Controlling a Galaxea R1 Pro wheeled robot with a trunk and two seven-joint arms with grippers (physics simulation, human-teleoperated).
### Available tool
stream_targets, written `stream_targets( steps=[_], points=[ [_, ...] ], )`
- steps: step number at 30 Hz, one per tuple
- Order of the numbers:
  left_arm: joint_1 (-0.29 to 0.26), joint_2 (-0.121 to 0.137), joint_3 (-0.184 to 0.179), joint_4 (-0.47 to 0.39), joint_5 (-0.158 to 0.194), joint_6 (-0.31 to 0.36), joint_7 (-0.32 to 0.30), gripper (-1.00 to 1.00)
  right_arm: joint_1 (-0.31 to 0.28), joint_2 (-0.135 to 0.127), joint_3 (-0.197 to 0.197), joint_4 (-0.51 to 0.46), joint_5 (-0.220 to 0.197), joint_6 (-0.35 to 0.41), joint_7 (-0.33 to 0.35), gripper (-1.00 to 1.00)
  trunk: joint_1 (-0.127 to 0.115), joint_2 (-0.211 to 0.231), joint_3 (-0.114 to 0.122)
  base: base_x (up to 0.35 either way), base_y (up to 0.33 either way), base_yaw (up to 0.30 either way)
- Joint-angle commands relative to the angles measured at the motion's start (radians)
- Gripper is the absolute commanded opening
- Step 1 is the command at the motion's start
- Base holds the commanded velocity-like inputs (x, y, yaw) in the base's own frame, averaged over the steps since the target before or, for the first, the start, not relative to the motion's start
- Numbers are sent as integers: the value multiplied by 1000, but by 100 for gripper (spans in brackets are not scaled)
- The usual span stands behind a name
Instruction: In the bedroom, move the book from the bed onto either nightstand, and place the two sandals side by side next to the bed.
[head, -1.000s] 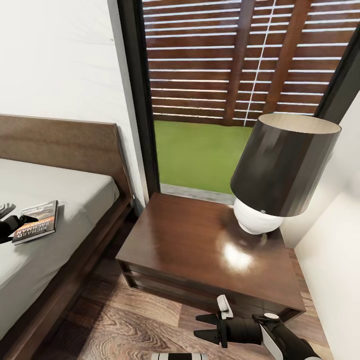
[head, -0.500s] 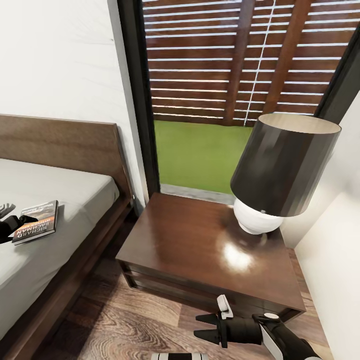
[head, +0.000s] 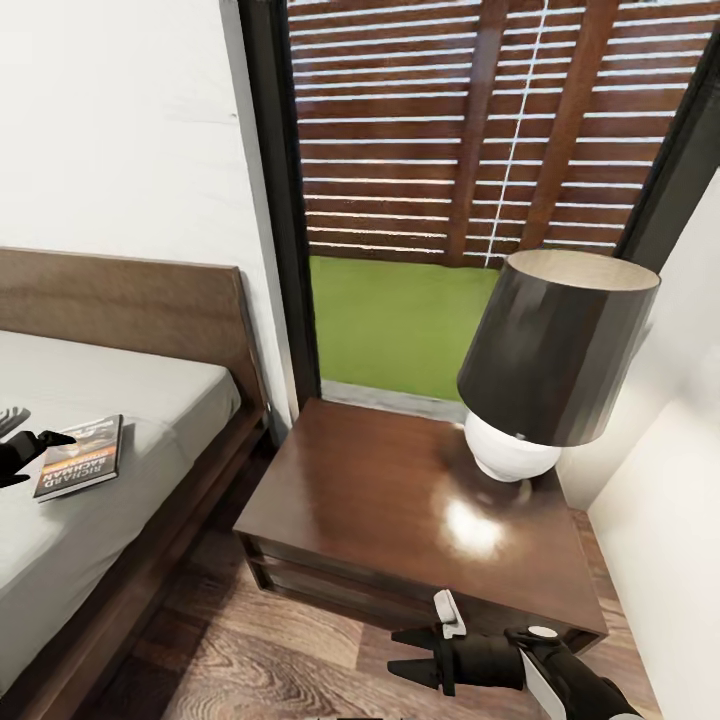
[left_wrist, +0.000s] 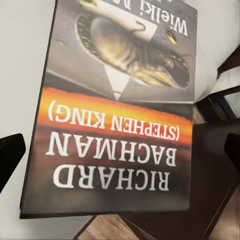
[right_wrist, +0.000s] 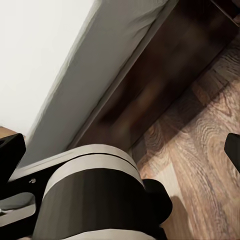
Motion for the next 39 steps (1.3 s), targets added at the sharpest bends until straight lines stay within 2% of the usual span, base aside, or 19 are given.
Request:
stream_targets(
  steps=[1,9,24,28,34,39],
  points=[
    [-1,0,6,0,-9,5,-7,100,-1,-1,7,0,-10,11,1,100,-4,7,2,0,0,0],
    [-1,1,6,-1,-9,5,-7,100,-1,-1,7,1,-10,11,1,100,-27,49,21,0,0,0],
    [-1,18,5,1,-10,6,-7,100,-1,-1,6,1,-10,12,1,100,-27,49,21,0,0,0],
    [-1,34,4,2,-9,8,-16,100,-1,-1,6,2,-10,12,1,100,-27,49,21,0,0,0],
    [-1,62,3,7,-8,18,-75,100,-1,-1,7,2,-11,13,1,100,-27,49,21,0,0,0],
    [-1,92,2,26,-10,41,-190,100,-1,-1,7,3,-11,13,1,100,-27,49,21,0,0,0]
  ],
)
